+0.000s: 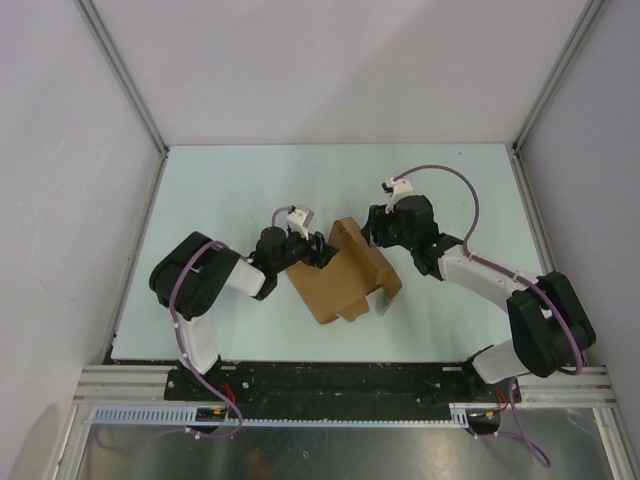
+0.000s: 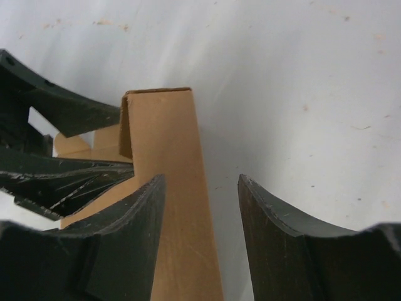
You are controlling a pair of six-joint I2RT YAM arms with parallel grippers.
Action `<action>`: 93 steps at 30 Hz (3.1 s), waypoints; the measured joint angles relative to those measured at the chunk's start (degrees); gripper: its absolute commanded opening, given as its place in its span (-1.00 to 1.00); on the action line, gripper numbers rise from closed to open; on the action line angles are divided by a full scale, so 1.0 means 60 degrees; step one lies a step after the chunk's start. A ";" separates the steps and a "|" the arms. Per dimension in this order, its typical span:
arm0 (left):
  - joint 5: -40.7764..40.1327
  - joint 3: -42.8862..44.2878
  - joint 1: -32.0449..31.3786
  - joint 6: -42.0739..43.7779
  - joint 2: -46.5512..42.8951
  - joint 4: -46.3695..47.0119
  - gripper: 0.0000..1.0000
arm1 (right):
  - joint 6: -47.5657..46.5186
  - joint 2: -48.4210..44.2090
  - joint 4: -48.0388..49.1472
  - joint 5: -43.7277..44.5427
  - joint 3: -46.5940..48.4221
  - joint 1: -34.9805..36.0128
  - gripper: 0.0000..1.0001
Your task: Fold the paper box
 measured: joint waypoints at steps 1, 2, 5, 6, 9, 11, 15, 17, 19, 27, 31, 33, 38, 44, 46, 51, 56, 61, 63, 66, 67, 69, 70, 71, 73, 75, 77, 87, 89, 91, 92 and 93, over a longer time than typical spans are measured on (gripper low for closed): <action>0.0000 0.0000 0.0000 0.0000 0.0000 0.0000 0.49 | 0.0084 0.0047 0.0004 -0.0251 0.0007 -0.0036 0.13; 0.0004 0.0000 0.0000 0.0000 0.0000 0.0000 0.49 | 0.0124 0.0102 0.0004 -0.0477 0.0004 -0.0055 0.16; 0.0007 0.0000 0.0000 0.0000 0.0000 0.0000 0.49 | 0.0251 0.0259 0.0022 -0.0994 0.0007 -0.0058 0.21; 0.0011 -0.0004 0.0000 0.0000 0.0000 0.0000 0.49 | 0.0280 0.0313 0.0025 -0.1104 0.0007 -0.0058 0.21; 0.0040 0.0000 0.0000 0.0000 0.0000 0.0000 0.49 | 0.0310 0.0433 0.0022 -0.1304 0.0007 -0.0058 0.22; 0.0044 0.0000 0.0004 0.0000 0.0000 0.0000 0.49 | 0.0317 0.0521 0.0025 -0.1348 0.0007 -0.0062 0.23; 0.0069 0.0000 0.0011 0.0000 0.0000 0.0000 0.49 | 0.0317 0.0699 0.0058 -0.1428 0.0007 -0.0062 0.24; 0.0076 0.0000 0.0011 0.0000 0.0000 0.0000 0.49 | 0.0317 0.0769 0.0069 -0.1483 0.0007 -0.0062 0.25; 0.0113 0.0000 0.0011 0.0000 0.0000 -0.0011 0.48 | 0.0317 0.0801 0.0084 -0.1541 0.0007 -0.0062 0.25; 0.0208 0.0295 0.0015 -0.0025 0.0004 -0.0455 0.41 | 0.0310 0.0809 0.0131 -0.1665 0.0011 -0.0062 0.27; 0.0204 0.0572 0.0029 -0.0087 0.0036 -0.0736 0.29 | 0.0295 0.0823 0.0138 -0.1796 0.0011 -0.0058 0.28; 0.0208 0.0692 0.0025 -0.0109 0.0076 -0.0867 0.24 | 0.0273 0.0841 0.0146 -0.1847 0.0011 -0.0058 0.28; 0.0211 0.0885 0.0025 -0.0211 0.0164 -0.1126 0.14 | 0.0266 0.0903 0.0157 -0.1974 0.0011 -0.0036 0.28; 0.0197 0.1060 0.0025 -0.0259 0.0182 -0.1421 0.03 | 0.0240 0.0958 0.0171 -0.2051 0.0011 -0.0022 0.29; 0.0168 0.1064 0.0025 -0.0259 0.0182 -0.1494 0.14 | 0.0229 0.0958 0.0175 -0.2065 0.0011 -0.0022 0.29; -0.0084 0.1147 0.0029 -0.0157 0.0182 -0.2051 0.46 | 0.0138 0.0958 0.0175 -0.2116 0.0011 -0.0022 0.30; -0.0244 0.1596 0.0029 0.0160 0.0182 -0.2969 0.45 | 0.0055 0.0973 0.0175 -0.2153 0.0022 -0.0022 0.30; -0.0280 0.1982 0.0051 0.0557 0.0182 -0.3719 0.37 | -0.0015 0.0980 0.0178 -0.2251 0.0026 -0.0025 0.30; -0.0237 0.2040 0.0080 0.0685 0.0178 -0.3920 0.35 | -0.0022 0.0994 0.0189 -0.2299 0.0026 -0.0036 0.30; -0.0142 0.2080 0.0193 0.0820 0.0178 -0.4197 0.32 | -0.0080 0.1031 0.0208 -0.2375 0.0026 -0.0058 0.30; -0.0091 0.2113 0.0233 0.0831 0.0178 -0.4273 0.33 | -0.0084 0.1042 0.0215 -0.2401 0.0026 -0.0069 0.31; 0.0015 0.2240 0.0321 0.0841 0.0178 -0.4426 0.34 | -0.0084 0.1089 0.0262 -0.2473 0.0026 -0.0080 0.31; 0.0066 0.2317 0.0364 0.0849 0.0178 -0.4470 0.34 | -0.0080 0.1122 0.0295 -0.2514 0.0026 -0.0087 0.31; 0.0135 0.2390 0.0397 0.0852 0.0178 -0.4510 0.36 | -0.0080 0.1151 0.0321 -0.2539 0.0026 -0.0087 0.31; 0.0284 0.2499 0.0437 0.0863 0.0178 -0.4561 0.36 | -0.0080 0.1195 0.0375 -0.2579 0.0029 -0.0087 0.30; 0.0430 0.2554 0.0463 0.0878 0.0178 -0.4597 0.36 | -0.0080 0.1239 0.0430 -0.2630 0.0029 -0.0095 0.31; 0.0590 0.2601 0.0470 0.0929 0.0178 -0.4656 0.36 | -0.0080 0.1268 0.0474 -0.2685 0.0033 -0.0113 0.31; 0.1035 0.2860 0.0470 0.1005 0.0178 -0.4707 0.33 | -0.0040 0.1344 0.0594 -0.2739 0.0044 -0.0299 0.30; 0.1042 0.2871 0.0470 0.1005 0.0178 -0.4710 0.31 | 0.0011 0.1392 0.0634 -0.2747 0.0044 -0.0317 0.31; 0.1049 0.2878 0.0470 0.1005 0.0178 -0.4714 0.30 | 0.0095 0.1435 0.0667 -0.2747 0.0044 -0.0328 0.31; 0.1064 0.2892 0.0470 0.1005 0.0178 -0.4714 0.29 | 0.0117 0.1439 0.0678 -0.2750 0.0044 -0.0339 0.31; 0.1089 0.2918 0.0470 0.1009 0.0182 -0.4714 0.29 | 0.0153 0.1439 0.0699 -0.2747 0.0044 -0.0339 0.31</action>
